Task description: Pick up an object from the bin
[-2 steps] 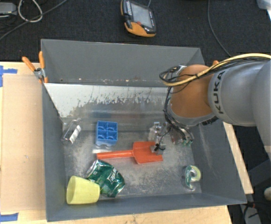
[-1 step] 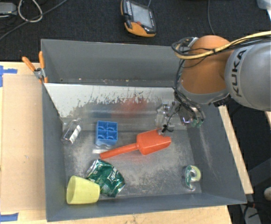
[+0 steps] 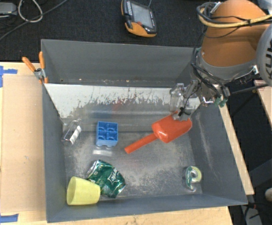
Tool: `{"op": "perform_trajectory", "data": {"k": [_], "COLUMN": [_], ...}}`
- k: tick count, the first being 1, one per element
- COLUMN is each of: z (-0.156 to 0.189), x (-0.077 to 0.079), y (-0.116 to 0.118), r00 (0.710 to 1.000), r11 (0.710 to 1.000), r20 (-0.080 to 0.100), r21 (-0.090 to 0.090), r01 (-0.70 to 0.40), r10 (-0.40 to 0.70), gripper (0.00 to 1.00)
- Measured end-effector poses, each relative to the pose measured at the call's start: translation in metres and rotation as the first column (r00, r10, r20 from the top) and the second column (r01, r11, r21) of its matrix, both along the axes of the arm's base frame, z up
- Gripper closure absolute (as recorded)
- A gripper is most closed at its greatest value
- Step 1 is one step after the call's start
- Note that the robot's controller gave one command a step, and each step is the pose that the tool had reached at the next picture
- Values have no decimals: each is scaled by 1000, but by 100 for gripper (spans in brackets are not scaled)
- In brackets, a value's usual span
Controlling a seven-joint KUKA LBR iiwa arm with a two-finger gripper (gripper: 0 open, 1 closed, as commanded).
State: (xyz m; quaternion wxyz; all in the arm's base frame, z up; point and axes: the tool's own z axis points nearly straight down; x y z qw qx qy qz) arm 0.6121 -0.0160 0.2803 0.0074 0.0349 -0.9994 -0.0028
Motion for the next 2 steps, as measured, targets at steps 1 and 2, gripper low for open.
{"op": "perform_trajectory", "data": {"k": [1,2], "z": [-4,-14], "x": [-6,-4], "y": [7,6], "r00": [1000,999], "r11": [1000,999], "r20": [0,0], "r21": [0,0], "r01": [13,-35], "r10": [-13,35], "gripper": [100,100]}}
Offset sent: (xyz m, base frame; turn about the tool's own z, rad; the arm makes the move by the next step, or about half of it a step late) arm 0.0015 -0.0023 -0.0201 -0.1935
